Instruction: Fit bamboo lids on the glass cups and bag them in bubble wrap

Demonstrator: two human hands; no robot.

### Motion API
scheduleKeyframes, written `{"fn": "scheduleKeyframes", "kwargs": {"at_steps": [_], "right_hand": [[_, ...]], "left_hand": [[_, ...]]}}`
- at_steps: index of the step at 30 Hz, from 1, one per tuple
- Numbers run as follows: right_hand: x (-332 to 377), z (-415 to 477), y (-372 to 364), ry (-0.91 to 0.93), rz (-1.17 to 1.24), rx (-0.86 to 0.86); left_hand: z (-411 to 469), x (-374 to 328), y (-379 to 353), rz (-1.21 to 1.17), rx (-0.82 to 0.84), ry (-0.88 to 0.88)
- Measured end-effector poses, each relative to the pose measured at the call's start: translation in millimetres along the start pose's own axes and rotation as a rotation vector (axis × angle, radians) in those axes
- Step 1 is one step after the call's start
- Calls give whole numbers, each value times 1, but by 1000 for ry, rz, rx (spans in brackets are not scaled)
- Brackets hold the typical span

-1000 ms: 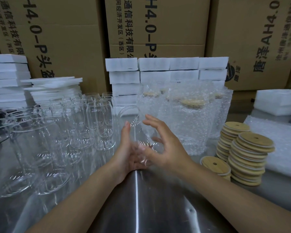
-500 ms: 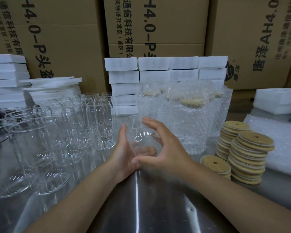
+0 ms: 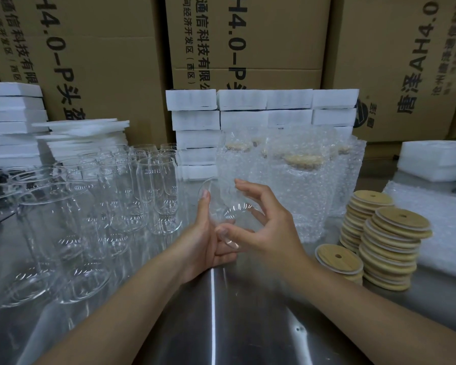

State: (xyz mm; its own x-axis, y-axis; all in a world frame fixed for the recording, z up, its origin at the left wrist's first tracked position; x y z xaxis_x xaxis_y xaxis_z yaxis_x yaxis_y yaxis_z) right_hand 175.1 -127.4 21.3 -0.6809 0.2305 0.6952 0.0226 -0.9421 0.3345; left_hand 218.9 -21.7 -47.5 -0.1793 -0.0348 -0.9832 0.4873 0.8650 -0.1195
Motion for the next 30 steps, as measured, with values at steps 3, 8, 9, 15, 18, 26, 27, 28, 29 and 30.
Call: {"fn": "scheduleKeyframes", "kwargs": {"at_steps": [3, 8, 9, 15, 18, 26, 27, 28, 29, 30], "right_hand": [[-3, 0, 1, -15, 25, -15], [-6, 2, 1, -17, 56, -31], [-6, 2, 2, -13, 66, -33], [-5, 3, 2, -14, 96, -27], [-5, 4, 3, -40, 66, -43], [-3, 2, 7, -10, 32, -97], [-3, 1, 7, -7, 53, -100], [-4, 1, 8, -11, 76, -99], [-5, 2, 9, -14, 82, -98], [-6, 2, 10, -16, 68, -91]], "left_hand": [[0, -2, 0, 10, 10, -23], [1, -4, -1, 31, 41, -48], [1, -4, -1, 28, 47, -53], [5, -2, 0, -21, 79, -82], [6, 1, 0, -53, 85, -68], [5, 0, 0, -53, 23, -60], [5, -1, 0, -50, 7, -87], [6, -1, 0, -51, -14, -122], [6, -2, 0, -71, -39, -162], [8, -2, 1, -92, -68, -197]]}}
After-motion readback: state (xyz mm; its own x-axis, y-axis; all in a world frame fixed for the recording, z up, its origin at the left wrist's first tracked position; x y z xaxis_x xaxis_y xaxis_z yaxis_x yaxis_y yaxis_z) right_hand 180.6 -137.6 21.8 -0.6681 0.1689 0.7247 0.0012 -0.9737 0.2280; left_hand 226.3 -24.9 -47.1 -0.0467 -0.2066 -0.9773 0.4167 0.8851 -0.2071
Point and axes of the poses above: each hand's wrist, its own z-axis towards the middle knuckle, its own y-axis out of the back of the hand, x = y × z, the point moved 7 cm from there along z, towards the middle knuckle, and after that the axes turned 8 degrees about x, right-handed, at the moved point
